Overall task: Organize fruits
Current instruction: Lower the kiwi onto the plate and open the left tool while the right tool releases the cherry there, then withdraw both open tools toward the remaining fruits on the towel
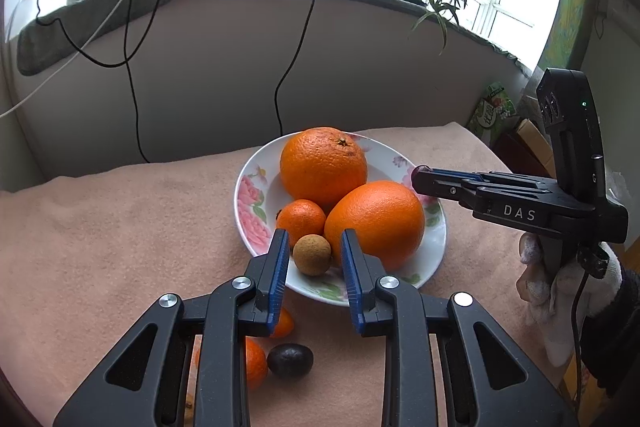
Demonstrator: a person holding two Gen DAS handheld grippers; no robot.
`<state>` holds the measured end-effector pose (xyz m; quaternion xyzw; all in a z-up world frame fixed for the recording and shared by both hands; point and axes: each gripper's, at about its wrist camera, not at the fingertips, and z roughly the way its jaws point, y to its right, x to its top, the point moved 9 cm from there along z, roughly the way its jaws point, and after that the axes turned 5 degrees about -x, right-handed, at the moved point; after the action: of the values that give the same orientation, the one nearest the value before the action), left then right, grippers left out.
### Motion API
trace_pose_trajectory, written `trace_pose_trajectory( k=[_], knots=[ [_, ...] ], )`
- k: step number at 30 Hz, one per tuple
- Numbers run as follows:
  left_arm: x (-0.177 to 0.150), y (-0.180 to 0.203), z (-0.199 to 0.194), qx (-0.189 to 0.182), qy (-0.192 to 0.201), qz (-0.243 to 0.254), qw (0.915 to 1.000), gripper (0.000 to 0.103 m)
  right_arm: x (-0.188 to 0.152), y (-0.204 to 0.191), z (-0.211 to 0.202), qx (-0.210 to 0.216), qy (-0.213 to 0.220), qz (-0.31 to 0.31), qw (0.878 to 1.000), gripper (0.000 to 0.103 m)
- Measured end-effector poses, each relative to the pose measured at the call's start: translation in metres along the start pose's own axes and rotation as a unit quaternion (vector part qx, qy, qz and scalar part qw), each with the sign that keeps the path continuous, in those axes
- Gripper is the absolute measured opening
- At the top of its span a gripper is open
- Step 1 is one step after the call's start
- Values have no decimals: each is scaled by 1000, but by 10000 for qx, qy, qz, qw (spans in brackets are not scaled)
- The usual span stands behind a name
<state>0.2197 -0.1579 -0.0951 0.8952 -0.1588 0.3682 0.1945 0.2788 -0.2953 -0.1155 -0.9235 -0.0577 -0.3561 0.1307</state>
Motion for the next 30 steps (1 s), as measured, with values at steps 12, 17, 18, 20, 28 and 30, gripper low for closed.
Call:
trace_pose_trajectory(
  k=[12,17,18,20,28,30],
  knots=[
    [1,-1,-9,165,40,-20,9999,74,8,2,-8,-102,191,39,9998,68],
    [1,-1,-17,381,99,-5,9992,81,7,3,-15,-166,234,61,9996,86],
    [0,-1,-18,382,98,-10,9992,81,7,2,-16,-209,236,32,9995,86],
    [-1,0,-20,404,110,-32,9991,81,6,0,-18,-312,241,-64,9992,86],
    [-12,-3,-35,564,141,-105,9983,81,3,-7,-34,-533,448,-228,9973,86],
    [-15,-6,-41,594,181,-155,9979,81,1,-11,-39,-497,485,-252,9973,86]
  ],
)
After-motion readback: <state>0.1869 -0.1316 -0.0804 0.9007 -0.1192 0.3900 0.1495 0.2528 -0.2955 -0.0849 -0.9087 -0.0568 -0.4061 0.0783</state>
